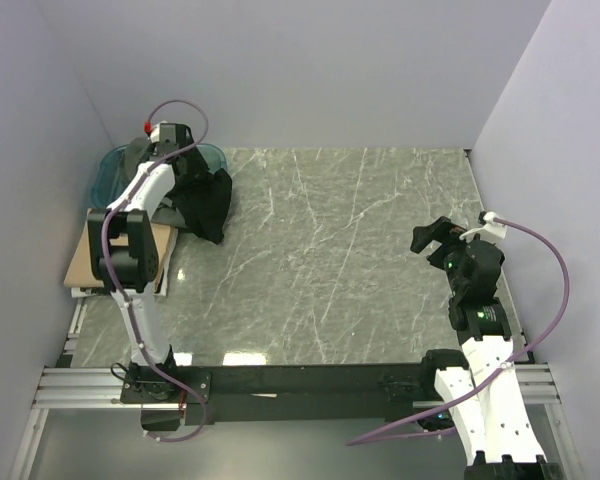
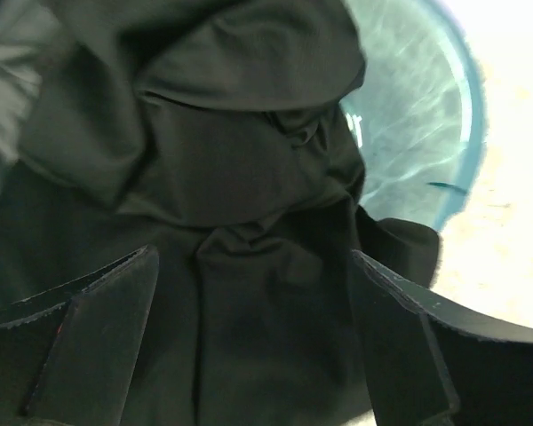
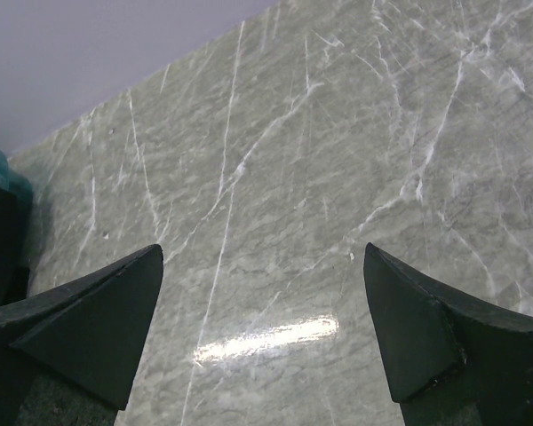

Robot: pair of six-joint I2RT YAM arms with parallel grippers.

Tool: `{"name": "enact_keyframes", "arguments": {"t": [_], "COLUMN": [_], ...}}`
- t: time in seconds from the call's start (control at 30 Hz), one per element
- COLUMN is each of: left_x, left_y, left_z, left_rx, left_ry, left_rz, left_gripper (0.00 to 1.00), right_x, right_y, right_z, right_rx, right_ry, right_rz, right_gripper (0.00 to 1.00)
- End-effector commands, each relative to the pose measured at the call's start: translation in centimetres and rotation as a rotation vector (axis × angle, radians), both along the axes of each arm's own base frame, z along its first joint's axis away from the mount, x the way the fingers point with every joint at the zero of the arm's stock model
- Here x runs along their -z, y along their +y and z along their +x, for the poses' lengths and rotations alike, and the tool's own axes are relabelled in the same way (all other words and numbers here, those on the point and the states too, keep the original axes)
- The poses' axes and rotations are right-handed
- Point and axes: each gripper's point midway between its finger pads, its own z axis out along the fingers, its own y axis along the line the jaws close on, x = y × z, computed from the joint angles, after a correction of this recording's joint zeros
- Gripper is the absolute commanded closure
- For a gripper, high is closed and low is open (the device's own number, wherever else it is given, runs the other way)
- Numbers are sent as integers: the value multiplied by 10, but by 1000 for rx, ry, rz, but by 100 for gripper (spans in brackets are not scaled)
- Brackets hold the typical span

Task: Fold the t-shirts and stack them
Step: Grab the tshirt from the pile

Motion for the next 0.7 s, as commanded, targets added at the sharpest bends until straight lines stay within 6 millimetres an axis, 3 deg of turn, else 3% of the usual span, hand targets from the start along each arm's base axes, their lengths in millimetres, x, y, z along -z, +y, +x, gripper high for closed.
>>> {"name": "enact_keyframes", "arguments": {"t": [0.0,0.03,0.1,0.17,0.2,0.23,0.27,0.33,0.5,0.6,0.63,0.67], "left_x": [-37,-25,-28,-8,-14,0,-5,8,13,13,11,8], "left_y": [-3,0,8,15,17,19,20,22,26,24,24,24], "left_z": [29,33,43,49,56,60,67,73,87,93,92,91], "left_rx": [6,-10,-48,-81,-89,-98,-104,-106,-121,-112,-117,-118], "left_ry": [-115,-94,-104,-67,-84,-64,-80,-69,-82,-95,-94,-99], "left_rz": [-17,-7,24,53,58,69,74,87,108,103,97,96], "left_gripper": [9,9,10,11,12,14,14,16,22,37,60,70], "right_x": [-9,-8,-8,-8,-8,-8,-7,-6,-4,-2,-2,-2], "right_y": [-1,-1,-1,-2,-1,-2,-2,-2,-3,-3,-3,-3], "right_z": [3,4,4,5,5,6,6,7,10,11,11,11], "right_rx": [3,0,2,4,3,7,4,7,11,13,10,12], "right_ry": [-37,-35,-30,-32,-30,-29,-26,-21,-10,-4,-3,-1], "right_rz": [0,0,0,-2,-2,-3,-4,-4,-5,-4,-3,-3], "right_gripper": [0,0,0,0,0,0,0,0,0,0,0,0]}}
